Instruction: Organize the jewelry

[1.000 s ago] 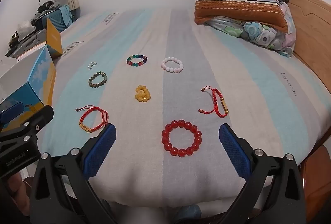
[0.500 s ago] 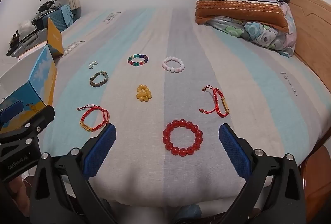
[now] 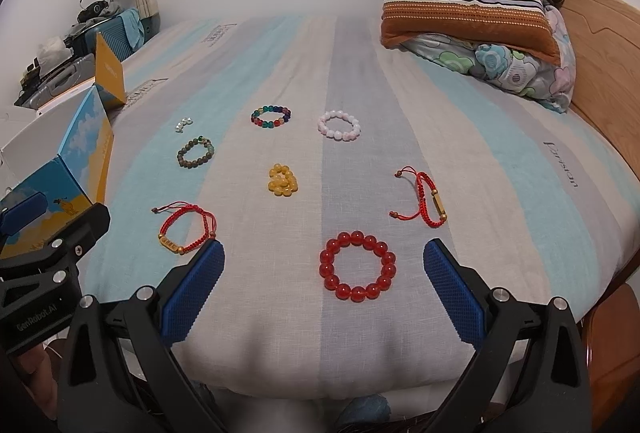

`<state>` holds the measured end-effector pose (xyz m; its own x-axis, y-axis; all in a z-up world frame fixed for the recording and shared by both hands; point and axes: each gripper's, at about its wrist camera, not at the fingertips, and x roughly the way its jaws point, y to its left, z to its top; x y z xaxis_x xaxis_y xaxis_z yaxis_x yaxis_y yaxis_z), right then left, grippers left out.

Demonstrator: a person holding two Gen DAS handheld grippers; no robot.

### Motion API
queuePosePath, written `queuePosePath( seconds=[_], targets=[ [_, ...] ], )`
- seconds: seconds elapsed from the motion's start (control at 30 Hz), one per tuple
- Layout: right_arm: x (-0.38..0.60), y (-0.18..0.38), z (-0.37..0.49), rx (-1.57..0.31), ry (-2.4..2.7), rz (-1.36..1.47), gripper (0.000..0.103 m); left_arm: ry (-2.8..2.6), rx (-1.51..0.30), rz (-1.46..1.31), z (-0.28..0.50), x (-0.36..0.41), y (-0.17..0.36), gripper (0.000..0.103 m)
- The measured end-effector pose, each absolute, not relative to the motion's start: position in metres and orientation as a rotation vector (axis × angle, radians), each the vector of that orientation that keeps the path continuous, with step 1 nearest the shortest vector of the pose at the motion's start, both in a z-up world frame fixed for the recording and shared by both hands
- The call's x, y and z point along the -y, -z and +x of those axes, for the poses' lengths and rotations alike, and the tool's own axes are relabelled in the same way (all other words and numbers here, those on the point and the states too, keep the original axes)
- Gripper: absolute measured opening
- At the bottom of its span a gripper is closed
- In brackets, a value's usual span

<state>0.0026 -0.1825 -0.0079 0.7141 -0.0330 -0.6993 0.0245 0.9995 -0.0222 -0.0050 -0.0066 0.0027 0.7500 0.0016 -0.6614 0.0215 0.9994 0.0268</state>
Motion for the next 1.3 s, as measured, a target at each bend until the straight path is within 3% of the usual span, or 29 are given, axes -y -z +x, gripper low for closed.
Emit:
queuePosePath(
  seconds=[1.3],
  targets=[
    [0.1846, 0.0057, 0.0001, -0.763, 0.039, -0.012, 0.096, 0.006, -0.717, 0.041, -0.0081, 0.0046, -0.0059, 0.097]
  ],
)
